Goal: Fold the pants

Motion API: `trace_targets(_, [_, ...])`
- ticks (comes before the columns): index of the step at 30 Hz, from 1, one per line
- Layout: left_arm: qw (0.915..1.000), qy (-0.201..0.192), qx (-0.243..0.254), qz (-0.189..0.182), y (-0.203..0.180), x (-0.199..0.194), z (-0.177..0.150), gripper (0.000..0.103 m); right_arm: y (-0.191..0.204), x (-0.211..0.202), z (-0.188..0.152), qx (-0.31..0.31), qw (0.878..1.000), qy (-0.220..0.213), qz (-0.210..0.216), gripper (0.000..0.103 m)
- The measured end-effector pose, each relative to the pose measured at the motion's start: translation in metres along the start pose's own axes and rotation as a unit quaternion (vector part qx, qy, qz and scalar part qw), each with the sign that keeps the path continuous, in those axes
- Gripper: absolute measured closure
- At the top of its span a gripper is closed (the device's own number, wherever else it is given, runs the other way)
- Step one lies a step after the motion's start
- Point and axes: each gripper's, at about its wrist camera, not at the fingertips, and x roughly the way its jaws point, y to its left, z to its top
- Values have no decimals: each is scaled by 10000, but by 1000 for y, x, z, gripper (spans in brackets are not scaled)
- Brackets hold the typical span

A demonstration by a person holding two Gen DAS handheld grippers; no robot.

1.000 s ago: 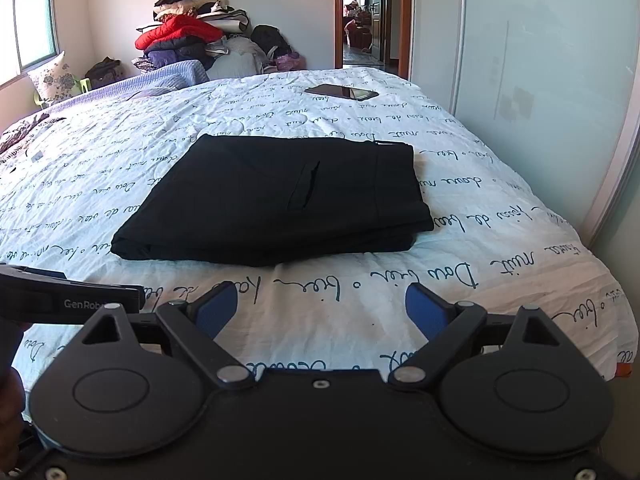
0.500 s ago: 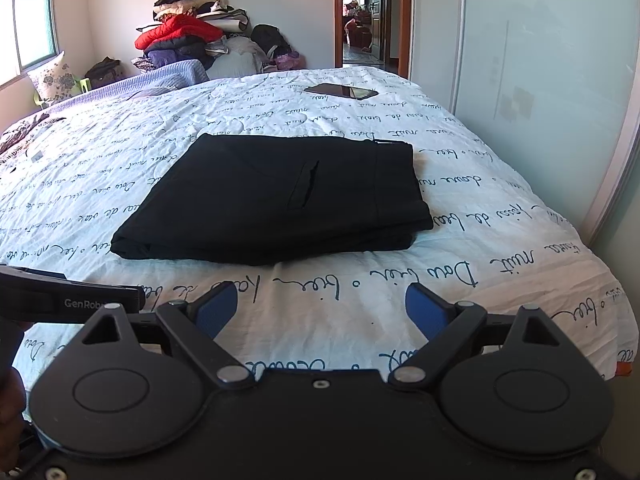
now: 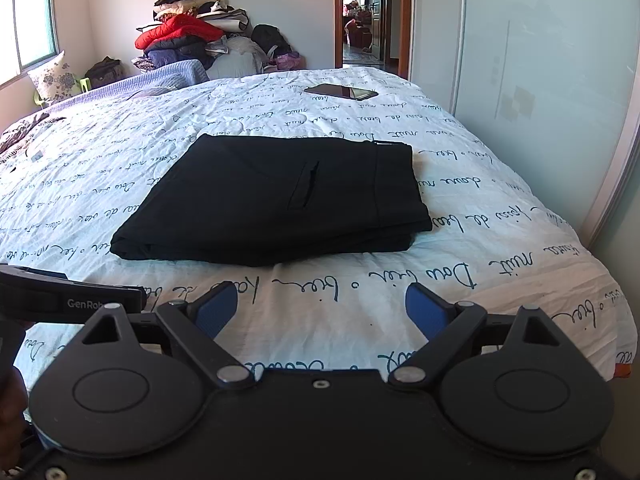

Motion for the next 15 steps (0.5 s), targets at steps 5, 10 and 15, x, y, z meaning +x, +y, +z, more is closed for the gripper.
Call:
trace_targets(5, [10000,-4,9,4,-1,0,0,11,0,-1,2,8,10000,-6,-6,11])
trace_targets(10, [10000,-7,7,9,-1,0,0,11,0,0,2,2,10000,-4,-4,11])
trace_targets(15, [10000,-7,9,7,-1,0,0,11,-1,0,2,19,10000,10,-10,11])
